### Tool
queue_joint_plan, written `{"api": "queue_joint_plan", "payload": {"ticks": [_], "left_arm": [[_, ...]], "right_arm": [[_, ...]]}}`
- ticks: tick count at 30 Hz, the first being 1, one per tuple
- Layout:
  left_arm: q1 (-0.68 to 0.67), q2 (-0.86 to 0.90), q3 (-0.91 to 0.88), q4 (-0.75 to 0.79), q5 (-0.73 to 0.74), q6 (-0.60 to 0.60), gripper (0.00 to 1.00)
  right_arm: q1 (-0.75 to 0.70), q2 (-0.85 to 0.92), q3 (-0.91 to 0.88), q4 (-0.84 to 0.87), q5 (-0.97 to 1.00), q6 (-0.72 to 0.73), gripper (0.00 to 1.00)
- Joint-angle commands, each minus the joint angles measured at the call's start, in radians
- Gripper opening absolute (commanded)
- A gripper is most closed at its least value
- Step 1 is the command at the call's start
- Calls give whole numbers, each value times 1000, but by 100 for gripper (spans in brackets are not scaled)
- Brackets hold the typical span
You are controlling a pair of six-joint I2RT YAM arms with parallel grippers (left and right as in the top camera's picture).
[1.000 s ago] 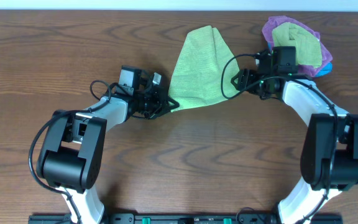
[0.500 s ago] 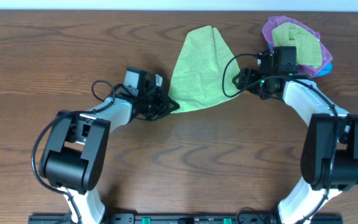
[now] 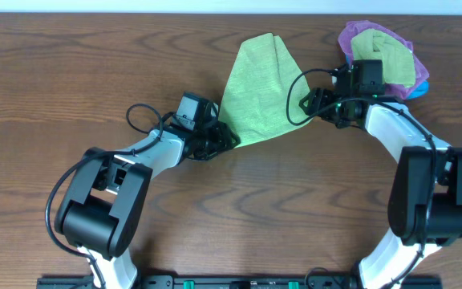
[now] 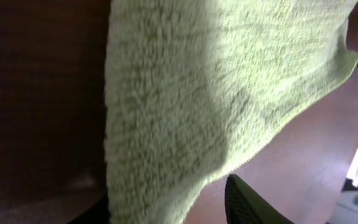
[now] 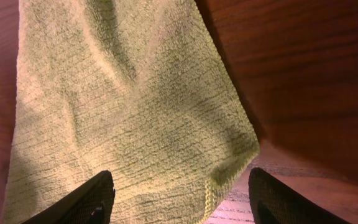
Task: Fold the cloth
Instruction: 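Hold the towel corners with both grippers, stretching it between them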
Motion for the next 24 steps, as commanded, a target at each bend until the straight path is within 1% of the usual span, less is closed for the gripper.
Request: {"api": "queue_joint_plan", "payload": {"ticks": [1, 2, 4, 5, 7, 10, 15, 19, 22, 24], "left_arm": [[-4, 10, -6, 3, -124, -8, 41], [-4, 10, -6, 10, -136, -8, 33], [-4, 10, -6, 34, -139, -8, 12], [-3, 10, -6, 47, -138, -7, 6], [-2, 10, -5, 75, -123, -7, 6], [6, 9, -4, 116, -48, -7, 6], [39, 1, -3, 122, 39, -6, 6], [62, -3, -3, 122, 66, -6, 6], [71, -3, -3, 122, 80, -6, 6], [73, -3, -3, 122, 80, -7, 6]], "right_arm": [[3, -1, -6, -3, -26, 14, 70], [3, -1, -6, -9, -26, 14, 70], [3, -1, -6, -24, -24, 9, 71], [3, -1, -8, -26, -20, 7, 71], [3, -1, -8, -26, -5, -2, 72], [-1, 0, -8, -26, 6, -17, 73], [-3, 37, -8, -19, 16, -15, 74], [-3, 90, -8, 12, 13, 26, 74], [-2, 113, -8, 54, 2, 54, 73], [-2, 125, -8, 80, -9, 76, 69]]}}
